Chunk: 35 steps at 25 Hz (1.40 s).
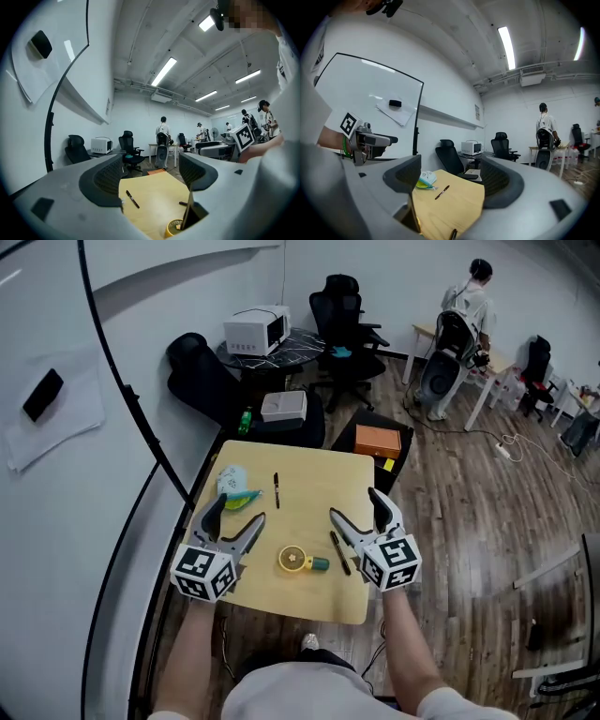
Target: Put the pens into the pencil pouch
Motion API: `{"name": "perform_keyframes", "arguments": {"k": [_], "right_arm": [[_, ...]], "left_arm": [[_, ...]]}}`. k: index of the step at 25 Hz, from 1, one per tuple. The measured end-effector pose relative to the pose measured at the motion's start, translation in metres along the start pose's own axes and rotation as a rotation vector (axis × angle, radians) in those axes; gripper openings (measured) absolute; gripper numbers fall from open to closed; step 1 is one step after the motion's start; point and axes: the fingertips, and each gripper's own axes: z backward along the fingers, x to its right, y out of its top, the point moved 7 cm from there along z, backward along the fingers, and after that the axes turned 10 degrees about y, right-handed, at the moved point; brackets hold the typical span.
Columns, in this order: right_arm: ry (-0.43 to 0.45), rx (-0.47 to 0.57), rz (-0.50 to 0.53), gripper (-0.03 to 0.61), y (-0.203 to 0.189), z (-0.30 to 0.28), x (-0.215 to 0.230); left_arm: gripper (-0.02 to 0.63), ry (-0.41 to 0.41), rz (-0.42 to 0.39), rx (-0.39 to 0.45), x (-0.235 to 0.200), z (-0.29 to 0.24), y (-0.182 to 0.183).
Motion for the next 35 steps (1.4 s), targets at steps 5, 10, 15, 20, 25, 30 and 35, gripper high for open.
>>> {"name": "perform_keyframes", "arguments": {"k": [5, 10, 15, 20, 25, 30, 35], "right_arm": [[0.016, -0.005, 0.012, 0.373, 0.004, -0.028, 0.018], [-0.005, -0.044, -0.005, 0.368, -0.003, -0.047, 0.027], [-0.048, -0.13, -0.037, 0.359, -0.033, -0.052, 0.023], [-0.102, -0.278, -0.1, 0.347, -0.083, -0.049, 0.02], [-0.142, -0.486, -0.173, 0.33, -0.15, -0.031, 0.01], [-0.168, -0.645, -0.255, 0.296, -0.208, -0.01, -0.001], [-0.17, -0.74, -0.285, 0.251, -0.236, 0.003, -0.01]], "left_arm": [[0.348, 0.007, -0.004, 0.007, -0.015, -0.027, 0.005], [0.348, -0.019, -0.008, -0.029, -0.026, -0.046, -0.003], [0.348, -0.058, 0.005, -0.06, -0.034, -0.055, -0.03], [0.348, -0.087, 0.044, -0.107, -0.039, -0.061, -0.068], [0.348, -0.108, 0.079, -0.161, -0.038, -0.063, -0.1], [0.348, -0.133, 0.095, -0.193, -0.038, -0.068, -0.117], [0.348, -0.143, 0.1, -0.204, -0.04, -0.073, -0.12]]}}
